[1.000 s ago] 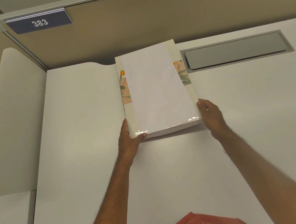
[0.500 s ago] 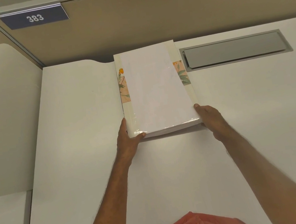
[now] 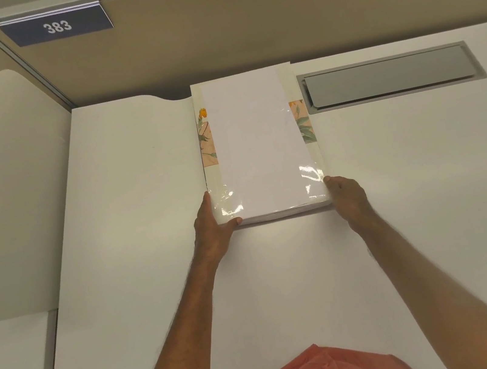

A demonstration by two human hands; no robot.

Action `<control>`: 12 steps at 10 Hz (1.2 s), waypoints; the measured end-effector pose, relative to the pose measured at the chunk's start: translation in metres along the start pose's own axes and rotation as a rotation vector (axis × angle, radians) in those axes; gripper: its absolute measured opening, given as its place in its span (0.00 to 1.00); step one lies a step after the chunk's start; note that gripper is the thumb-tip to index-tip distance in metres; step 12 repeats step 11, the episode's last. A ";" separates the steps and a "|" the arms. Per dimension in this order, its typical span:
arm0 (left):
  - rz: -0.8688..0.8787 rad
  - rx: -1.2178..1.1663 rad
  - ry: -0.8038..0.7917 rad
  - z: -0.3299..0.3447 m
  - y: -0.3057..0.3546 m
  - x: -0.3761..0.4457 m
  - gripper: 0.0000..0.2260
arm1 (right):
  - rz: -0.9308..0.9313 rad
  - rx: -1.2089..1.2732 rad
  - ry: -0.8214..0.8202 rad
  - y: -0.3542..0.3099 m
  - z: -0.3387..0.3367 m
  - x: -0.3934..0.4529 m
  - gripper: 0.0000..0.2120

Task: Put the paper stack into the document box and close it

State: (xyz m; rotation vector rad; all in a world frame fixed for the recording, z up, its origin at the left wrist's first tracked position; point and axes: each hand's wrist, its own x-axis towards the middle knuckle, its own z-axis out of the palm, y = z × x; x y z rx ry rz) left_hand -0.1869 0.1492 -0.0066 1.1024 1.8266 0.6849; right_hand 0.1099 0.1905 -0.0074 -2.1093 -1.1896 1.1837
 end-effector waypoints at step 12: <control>0.282 0.478 0.196 0.009 -0.001 -0.032 0.39 | -0.372 -0.319 0.214 0.032 -0.007 -0.031 0.27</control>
